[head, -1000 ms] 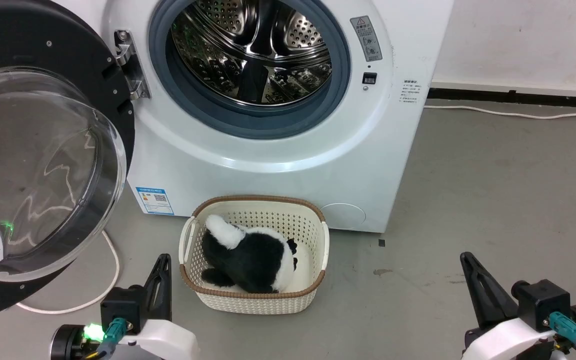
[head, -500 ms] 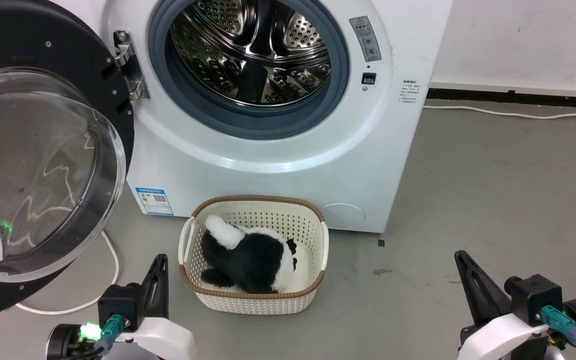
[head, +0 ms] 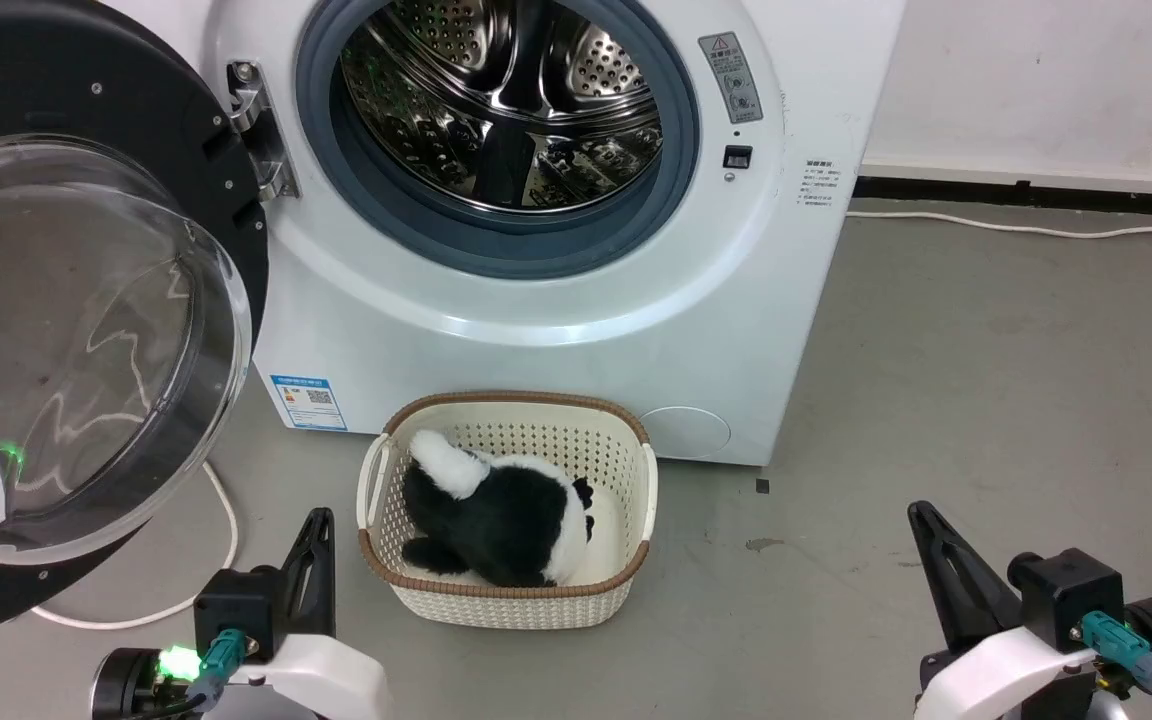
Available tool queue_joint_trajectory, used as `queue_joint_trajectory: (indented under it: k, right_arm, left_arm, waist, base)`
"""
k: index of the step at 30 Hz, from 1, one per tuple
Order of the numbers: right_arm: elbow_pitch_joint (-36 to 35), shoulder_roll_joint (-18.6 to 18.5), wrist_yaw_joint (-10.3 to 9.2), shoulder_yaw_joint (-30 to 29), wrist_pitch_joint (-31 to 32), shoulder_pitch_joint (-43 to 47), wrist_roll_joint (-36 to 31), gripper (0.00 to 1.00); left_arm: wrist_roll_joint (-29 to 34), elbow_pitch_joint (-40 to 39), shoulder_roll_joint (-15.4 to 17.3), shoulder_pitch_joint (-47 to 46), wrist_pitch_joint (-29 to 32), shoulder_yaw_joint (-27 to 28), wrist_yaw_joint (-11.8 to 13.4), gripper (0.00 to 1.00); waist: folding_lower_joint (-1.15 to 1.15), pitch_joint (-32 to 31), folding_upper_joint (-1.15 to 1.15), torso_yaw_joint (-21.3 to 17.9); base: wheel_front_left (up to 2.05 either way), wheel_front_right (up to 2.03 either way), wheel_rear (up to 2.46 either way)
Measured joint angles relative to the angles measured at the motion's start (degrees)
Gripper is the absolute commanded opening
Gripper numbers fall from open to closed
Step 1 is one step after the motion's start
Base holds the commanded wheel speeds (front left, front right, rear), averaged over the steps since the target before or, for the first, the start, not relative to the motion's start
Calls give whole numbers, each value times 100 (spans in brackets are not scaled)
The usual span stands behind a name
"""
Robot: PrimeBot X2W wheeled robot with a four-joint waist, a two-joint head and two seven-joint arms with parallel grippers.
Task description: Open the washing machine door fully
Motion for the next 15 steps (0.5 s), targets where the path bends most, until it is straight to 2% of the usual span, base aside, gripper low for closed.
queue_joint_trajectory:
  k: [15]
  right_arm:
    - [0,0,0,-1,0,-1,0,0]
  left_arm:
    - [0,0,0,0,1,2,0,0]
  waist:
    - [0,0,0,0]
  base:
    - [0,0,0]
